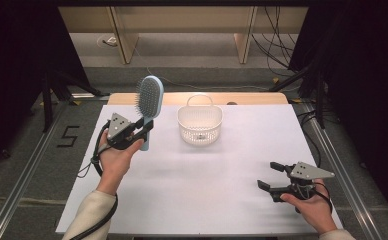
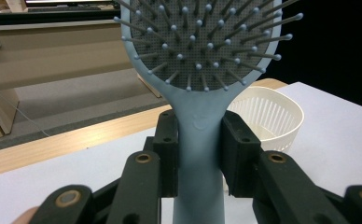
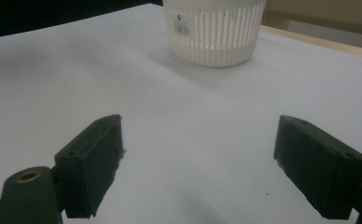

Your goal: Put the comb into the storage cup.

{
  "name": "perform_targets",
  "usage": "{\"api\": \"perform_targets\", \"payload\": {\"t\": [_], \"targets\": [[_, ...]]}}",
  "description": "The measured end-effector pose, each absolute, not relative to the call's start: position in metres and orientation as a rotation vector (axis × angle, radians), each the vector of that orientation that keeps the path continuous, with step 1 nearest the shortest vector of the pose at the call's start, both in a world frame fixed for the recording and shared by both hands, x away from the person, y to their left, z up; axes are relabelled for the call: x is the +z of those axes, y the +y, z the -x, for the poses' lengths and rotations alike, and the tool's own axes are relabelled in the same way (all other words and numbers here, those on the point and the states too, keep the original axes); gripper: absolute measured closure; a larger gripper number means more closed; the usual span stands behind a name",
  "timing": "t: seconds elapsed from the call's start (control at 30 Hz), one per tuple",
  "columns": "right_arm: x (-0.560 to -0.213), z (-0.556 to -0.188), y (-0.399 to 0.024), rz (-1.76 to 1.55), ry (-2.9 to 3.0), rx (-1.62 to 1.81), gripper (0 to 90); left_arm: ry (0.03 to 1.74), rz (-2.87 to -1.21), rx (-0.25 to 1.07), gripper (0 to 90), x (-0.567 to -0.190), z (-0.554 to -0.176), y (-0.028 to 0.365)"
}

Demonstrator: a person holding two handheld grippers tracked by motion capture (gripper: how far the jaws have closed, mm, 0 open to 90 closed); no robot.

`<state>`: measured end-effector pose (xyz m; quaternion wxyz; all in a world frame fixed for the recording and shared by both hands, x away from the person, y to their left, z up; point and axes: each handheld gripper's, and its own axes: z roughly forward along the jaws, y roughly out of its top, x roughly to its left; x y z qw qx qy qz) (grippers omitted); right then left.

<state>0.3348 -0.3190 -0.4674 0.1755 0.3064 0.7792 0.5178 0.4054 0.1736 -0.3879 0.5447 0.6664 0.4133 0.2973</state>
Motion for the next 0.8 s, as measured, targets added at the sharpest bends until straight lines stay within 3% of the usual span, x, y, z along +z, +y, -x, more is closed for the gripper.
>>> {"api": "perform_targets", "payload": {"t": [0.8], "targets": [[-0.4672,-0.3347,-0.3191,-0.866,2.207,1.467,16.5,0.942,-1.591,0.727,69.8,-0.3849,-0.4135,0.1659]]}}
